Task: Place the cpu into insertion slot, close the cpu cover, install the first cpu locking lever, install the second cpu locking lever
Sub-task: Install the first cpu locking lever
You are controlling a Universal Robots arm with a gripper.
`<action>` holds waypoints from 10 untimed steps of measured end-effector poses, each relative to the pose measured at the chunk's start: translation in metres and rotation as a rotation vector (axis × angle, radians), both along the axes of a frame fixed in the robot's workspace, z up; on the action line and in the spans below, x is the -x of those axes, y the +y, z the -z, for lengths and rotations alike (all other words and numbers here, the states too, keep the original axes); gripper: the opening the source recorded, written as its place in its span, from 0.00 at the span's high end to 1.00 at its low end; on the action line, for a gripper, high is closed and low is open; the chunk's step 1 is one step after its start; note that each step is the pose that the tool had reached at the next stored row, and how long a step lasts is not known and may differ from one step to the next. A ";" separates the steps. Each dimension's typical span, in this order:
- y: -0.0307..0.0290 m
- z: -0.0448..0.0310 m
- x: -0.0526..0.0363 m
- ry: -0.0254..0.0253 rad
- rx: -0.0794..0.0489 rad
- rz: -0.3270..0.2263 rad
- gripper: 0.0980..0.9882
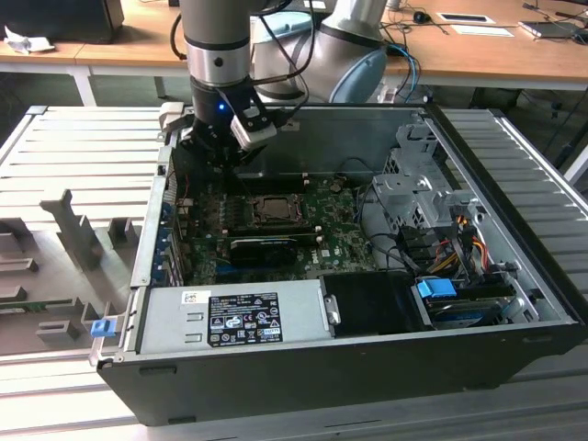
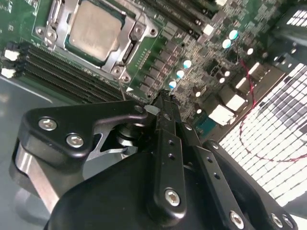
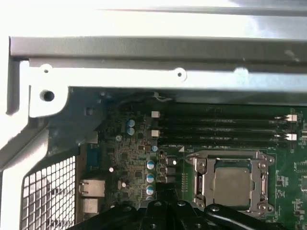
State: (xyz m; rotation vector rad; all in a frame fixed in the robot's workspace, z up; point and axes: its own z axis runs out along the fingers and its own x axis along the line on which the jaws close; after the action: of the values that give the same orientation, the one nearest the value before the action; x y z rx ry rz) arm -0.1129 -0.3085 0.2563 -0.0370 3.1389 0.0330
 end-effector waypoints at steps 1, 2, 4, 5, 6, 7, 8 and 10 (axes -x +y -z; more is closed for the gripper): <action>0.0021 0.0003 0.0007 0.0000 0.000 0.000 0.99; 0.0033 0.0004 0.0014 0.0001 0.000 0.000 0.99; 0.0068 0.0010 0.0030 0.0000 0.000 0.000 0.99; 0.0083 0.0012 0.0033 0.0000 0.000 0.000 0.99; 0.0098 0.0014 0.0033 0.0001 0.000 0.000 0.99; 0.0115 0.0016 0.0033 0.0000 0.000 0.000 0.99; 0.0144 0.0016 0.0033 0.0000 0.000 -0.001 0.99; 0.0178 0.0017 0.0033 0.0001 0.000 -0.002 0.99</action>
State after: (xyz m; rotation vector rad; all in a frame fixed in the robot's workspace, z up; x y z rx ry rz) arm -0.1161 -0.2908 0.2546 -0.0409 3.1389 0.0333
